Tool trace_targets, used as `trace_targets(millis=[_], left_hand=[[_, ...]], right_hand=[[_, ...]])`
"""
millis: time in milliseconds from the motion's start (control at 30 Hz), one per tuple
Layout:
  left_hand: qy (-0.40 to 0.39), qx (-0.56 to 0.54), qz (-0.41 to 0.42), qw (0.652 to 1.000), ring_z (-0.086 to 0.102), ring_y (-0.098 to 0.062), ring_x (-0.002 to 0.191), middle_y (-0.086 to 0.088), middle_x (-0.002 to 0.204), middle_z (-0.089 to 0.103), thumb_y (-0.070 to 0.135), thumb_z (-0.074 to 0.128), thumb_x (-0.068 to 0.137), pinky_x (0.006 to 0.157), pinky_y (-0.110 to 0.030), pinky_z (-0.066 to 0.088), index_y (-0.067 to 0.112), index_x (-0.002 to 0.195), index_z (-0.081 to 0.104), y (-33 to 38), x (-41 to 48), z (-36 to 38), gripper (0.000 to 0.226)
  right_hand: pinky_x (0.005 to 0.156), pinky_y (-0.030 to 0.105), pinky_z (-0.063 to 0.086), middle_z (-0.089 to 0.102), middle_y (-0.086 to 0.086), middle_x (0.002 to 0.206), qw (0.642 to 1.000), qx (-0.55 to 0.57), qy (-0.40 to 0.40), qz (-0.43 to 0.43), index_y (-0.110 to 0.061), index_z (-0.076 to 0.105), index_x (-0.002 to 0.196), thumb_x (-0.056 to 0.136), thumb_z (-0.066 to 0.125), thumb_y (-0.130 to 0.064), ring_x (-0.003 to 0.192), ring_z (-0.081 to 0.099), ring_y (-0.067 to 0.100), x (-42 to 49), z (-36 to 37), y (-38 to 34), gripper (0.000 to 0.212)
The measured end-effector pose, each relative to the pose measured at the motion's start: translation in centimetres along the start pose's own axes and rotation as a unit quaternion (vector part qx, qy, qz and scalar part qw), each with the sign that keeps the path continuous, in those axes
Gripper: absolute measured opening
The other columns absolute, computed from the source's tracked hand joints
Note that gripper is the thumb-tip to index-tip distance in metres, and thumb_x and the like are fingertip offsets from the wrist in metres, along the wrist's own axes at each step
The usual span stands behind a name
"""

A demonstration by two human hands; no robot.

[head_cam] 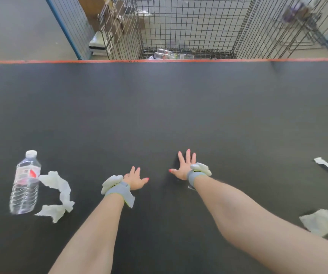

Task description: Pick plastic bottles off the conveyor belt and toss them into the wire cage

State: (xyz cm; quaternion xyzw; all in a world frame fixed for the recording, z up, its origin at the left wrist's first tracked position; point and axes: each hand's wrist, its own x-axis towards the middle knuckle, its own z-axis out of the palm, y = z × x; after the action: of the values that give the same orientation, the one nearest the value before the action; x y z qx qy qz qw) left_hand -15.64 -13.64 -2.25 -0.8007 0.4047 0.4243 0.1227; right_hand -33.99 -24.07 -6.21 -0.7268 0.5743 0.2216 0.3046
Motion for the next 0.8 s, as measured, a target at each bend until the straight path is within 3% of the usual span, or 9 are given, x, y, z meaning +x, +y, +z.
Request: trace_targets(millis=[100, 167, 300, 400, 467, 567, 633, 700, 800], left_hand=[[0.076, -0.054, 0.042, 0.995, 0.026, -0.031, 0.142, -0.012, 0.155, 0.027, 0.032, 0.04, 0.102, 0.113, -0.04, 0.023, 0.015, 0.153, 0.016, 0.8, -1.0, 0.2, 0.06], [0.132, -0.039, 0.03, 0.99, 0.027, -0.028, 0.141, -0.008, 0.151, 0.033, 0.031, 0.039, 0.101, 0.112, -0.046, 0.025, 0.018, 0.151, 0.022, 0.9, -1.6, 0.3, 0.054], [0.227, 0.064, -0.035, 0.971, -0.003, -0.021, 0.149, 0.001, 0.161, 0.001, 0.021, 0.036, 0.1, 0.114, -0.062, 0.004, 0.025, 0.152, 0.011, -1.4, -2.7, 0.5, 0.058], [0.303, 0.063, -0.095, 0.946, -0.012, -0.024, 0.148, -0.001, 0.16, -0.012, 0.01, 0.04, 0.092, 0.11, -0.068, 0.0, 0.028, 0.153, 0.006, -4.2, -3.2, 0.5, 0.072], [0.33, 0.047, -0.131, 0.934, -0.015, -0.029, 0.147, -0.004, 0.159, -0.018, 0.011, 0.04, 0.092, 0.107, -0.072, 0.001, 0.029, 0.153, 0.002, -6.4, -3.7, 0.9, 0.074], [0.295, -0.017, -0.156, 0.942, -0.013, -0.037, 0.146, -0.008, 0.158, -0.021, 0.016, 0.041, 0.097, 0.108, -0.071, 0.006, 0.03, 0.153, -0.006, -9.2, -3.7, 1.8, 0.075], [0.231, -0.106, -0.136, 0.958, 0.012, -0.044, 0.143, -0.018, 0.158, -0.004, 0.03, 0.041, 0.101, 0.115, -0.058, 0.016, 0.028, 0.153, -0.01, -9.0, -3.9, 2.1, 0.073], [0.182, -0.139, -0.096, 0.969, 0.036, -0.044, 0.129, -0.025, 0.148, 0.02, 0.037, 0.044, 0.1, 0.112, -0.048, 0.026, 0.029, 0.152, -0.012, -6.5, -4.1, 2.6, 0.077], [0.193, -0.171, -0.046, 0.965, 0.047, -0.041, 0.117, -0.024, 0.133, 0.035, 0.037, 0.044, 0.098, 0.107, -0.045, 0.033, 0.033, 0.151, -0.014, -1.5, -4.2, 2.4, 0.079]], right_hand=[[0.117, 0.057, 0.011, -0.023, -0.001, 0.16, 0.996, 0.073, 0.052, 0.018, -0.035, -0.009, 0.153, 0.093, 0.045, -0.057, 0.149, -0.015, 0.027, -0.7, -0.8, -0.2, 0.084], [0.118, 0.054, 0.012, -0.021, -0.002, 0.16, 0.993, 0.088, 0.071, -0.019, -0.036, -0.009, 0.153, 0.093, 0.049, -0.052, 0.149, -0.012, 0.026, -1.9, -0.6, -1.7, 0.086], [0.118, 0.053, 0.008, -0.021, -0.006, 0.16, 0.986, 0.044, 0.049, -0.156, -0.04, -0.008, 0.152, 0.087, 0.06, -0.053, 0.149, -0.013, 0.021, -4.1, 1.6, -5.3, 0.095], [0.118, 0.051, 0.002, -0.016, -0.009, 0.161, 0.955, -0.05, 0.045, -0.289, -0.042, -0.008, 0.152, 0.081, 0.065, -0.058, 0.15, -0.012, 0.017, -5.3, 3.5, -7.1, 0.103], [0.119, 0.05, 0.001, -0.016, -0.008, 0.161, 0.952, -0.039, 0.022, -0.302, -0.042, -0.008, 0.152, 0.082, 0.064, -0.058, 0.149, -0.013, 0.017, -5.9, 5.1, -8.3, 0.102], [0.121, 0.05, 0.003, -0.017, -0.008, 0.161, 0.961, -0.01, 0.025, -0.275, -0.042, -0.008, 0.152, 0.084, 0.062, -0.056, 0.15, -0.012, 0.018, -6.3, 6.4, -9.6, 0.099], [0.12, 0.049, 0.005, -0.015, -0.007, 0.161, 0.963, -0.004, 0.036, -0.268, -0.041, -0.007, 0.152, 0.085, 0.06, -0.056, 0.15, -0.01, 0.018, -6.0, 6.3, -9.7, 0.096], [0.12, 0.048, 0.005, -0.014, -0.007, 0.162, 0.967, 0.006, 0.053, -0.248, -0.04, -0.006, 0.153, 0.087, 0.059, -0.056, 0.15, -0.009, 0.018, -5.6, 5.6, -8.7, 0.094], [0.12, 0.048, 0.005, -0.011, -0.004, 0.162, 0.98, 0.033, 0.082, -0.179, -0.038, -0.005, 0.153, 0.09, 0.056, -0.054, 0.15, -0.007, 0.02, -5.0, 3.3, -6.4, 0.089]])
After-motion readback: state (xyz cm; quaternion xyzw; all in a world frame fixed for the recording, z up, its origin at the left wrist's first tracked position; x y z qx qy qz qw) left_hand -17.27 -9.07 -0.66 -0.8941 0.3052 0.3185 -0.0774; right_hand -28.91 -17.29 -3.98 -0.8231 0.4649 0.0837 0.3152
